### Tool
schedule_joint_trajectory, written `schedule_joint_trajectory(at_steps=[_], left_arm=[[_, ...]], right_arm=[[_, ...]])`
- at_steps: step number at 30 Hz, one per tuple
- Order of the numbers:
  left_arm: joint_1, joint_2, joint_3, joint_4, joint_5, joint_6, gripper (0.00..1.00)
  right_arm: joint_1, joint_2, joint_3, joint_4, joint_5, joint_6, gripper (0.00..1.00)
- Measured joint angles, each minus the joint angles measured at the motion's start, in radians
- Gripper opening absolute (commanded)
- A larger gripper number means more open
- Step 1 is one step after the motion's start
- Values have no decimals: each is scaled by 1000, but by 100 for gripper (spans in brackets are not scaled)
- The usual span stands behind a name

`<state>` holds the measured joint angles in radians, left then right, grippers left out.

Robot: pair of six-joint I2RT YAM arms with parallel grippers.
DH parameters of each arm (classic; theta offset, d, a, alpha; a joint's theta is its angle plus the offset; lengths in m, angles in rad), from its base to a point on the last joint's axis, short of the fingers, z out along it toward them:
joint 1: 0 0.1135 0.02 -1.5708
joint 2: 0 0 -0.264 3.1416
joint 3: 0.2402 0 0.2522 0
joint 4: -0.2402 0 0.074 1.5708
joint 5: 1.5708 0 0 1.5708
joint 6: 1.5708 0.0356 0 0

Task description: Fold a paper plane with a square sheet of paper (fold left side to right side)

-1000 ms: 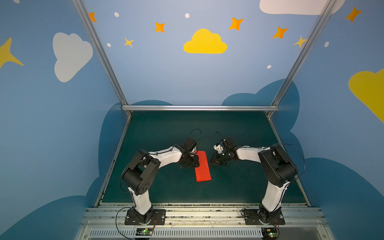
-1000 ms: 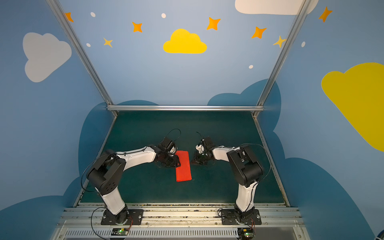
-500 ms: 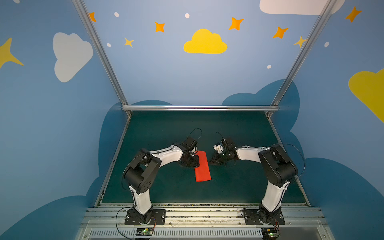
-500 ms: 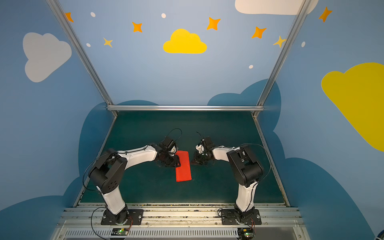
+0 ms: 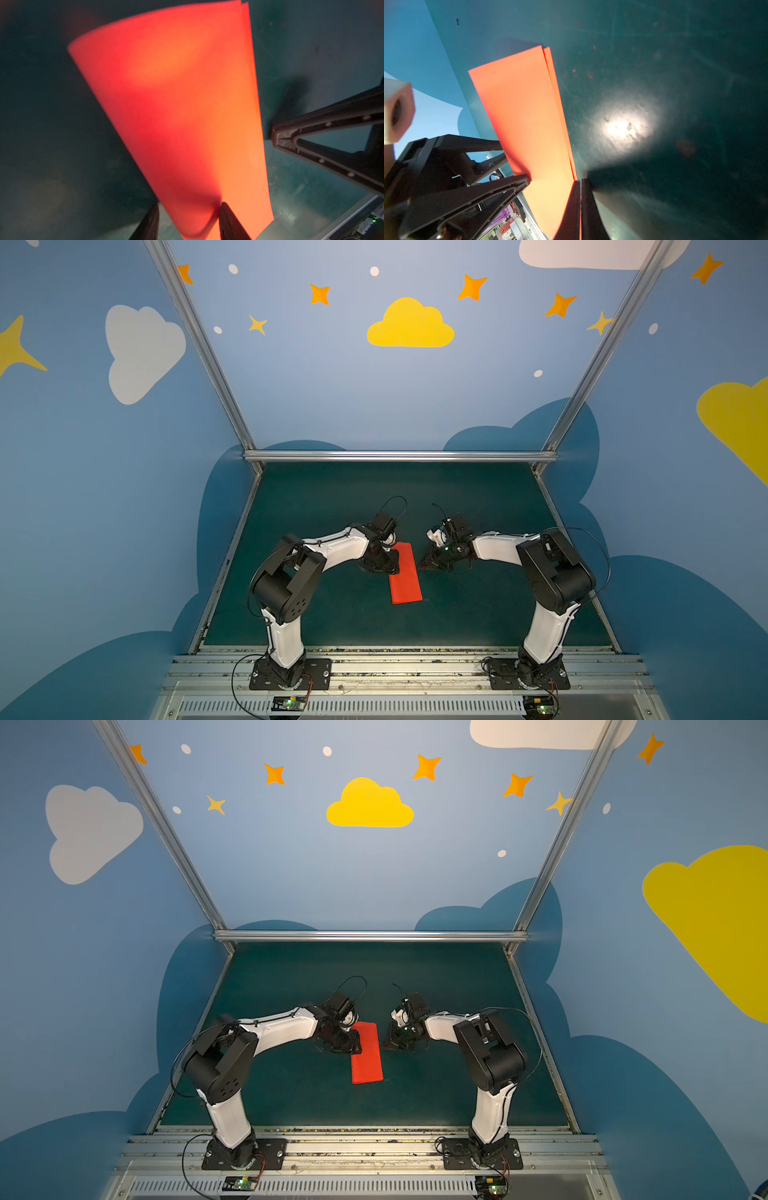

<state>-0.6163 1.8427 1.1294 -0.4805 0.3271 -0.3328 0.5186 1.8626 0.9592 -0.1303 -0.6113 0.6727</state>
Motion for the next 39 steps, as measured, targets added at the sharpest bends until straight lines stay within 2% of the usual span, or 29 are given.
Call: schedule_joint_trajectory(at_steps=[10,19,30,39], left_arm=[[0,5,9,-11,0,9,47],[0,16,27,-33,0,23,47],[-2,20,35,-41,1,28,50],[2,20,37,-42,11,21,54]], right_arm=[[14,-11,85,-39,0,-25,0],[50,55,168,-62,0,-35,0],[58,88,145,-72,20,-45,0],[52,79,101,-15,16,-37,0]])
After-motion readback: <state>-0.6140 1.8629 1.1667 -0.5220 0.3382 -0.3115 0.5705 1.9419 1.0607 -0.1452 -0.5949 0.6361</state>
